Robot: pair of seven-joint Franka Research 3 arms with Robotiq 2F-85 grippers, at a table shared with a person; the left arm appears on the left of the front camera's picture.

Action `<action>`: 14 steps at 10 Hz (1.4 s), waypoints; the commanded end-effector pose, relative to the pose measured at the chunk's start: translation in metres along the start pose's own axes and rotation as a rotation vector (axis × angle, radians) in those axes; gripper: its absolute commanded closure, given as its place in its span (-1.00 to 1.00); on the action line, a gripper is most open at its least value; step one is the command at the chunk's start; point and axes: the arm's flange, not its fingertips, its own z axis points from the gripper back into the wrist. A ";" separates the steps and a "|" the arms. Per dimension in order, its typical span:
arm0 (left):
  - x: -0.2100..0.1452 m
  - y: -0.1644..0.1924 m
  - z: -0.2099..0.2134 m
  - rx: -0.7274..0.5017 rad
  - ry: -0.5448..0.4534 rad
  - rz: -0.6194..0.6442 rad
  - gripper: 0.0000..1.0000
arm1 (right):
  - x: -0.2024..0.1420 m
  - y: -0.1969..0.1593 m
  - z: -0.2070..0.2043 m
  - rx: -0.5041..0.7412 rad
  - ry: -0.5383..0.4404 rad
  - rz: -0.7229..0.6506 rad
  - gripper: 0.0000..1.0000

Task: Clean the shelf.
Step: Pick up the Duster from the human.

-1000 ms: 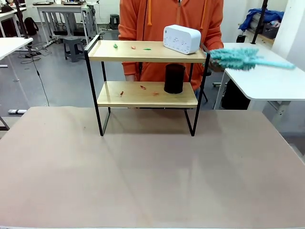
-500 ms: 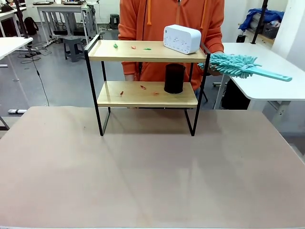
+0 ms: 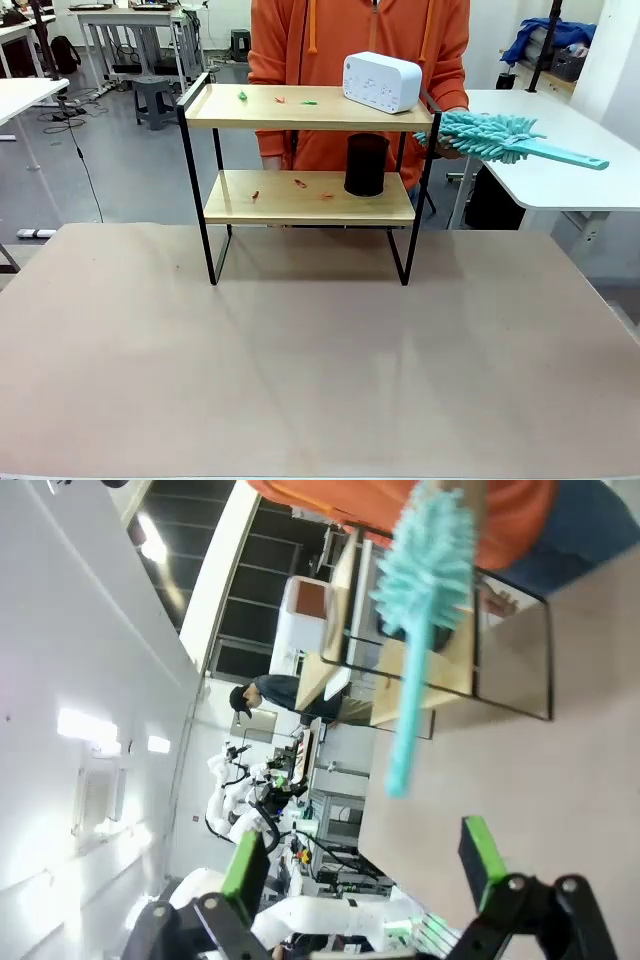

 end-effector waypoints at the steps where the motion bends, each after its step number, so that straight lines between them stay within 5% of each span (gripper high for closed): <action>1: 0.000 0.001 -0.001 -0.023 -0.020 -0.024 -1.00 | 0.025 0.005 -0.045 -0.017 0.057 -0.041 -1.00; 5: 0.000 0.001 -0.001 -0.023 -0.020 -0.024 -1.00 | 0.046 -0.005 -0.110 -0.081 0.117 -0.125 -1.00; 14: 0.000 0.001 -0.001 -0.023 -0.020 -0.024 -1.00 | 0.048 -0.011 -0.136 -0.127 0.109 -0.209 -1.00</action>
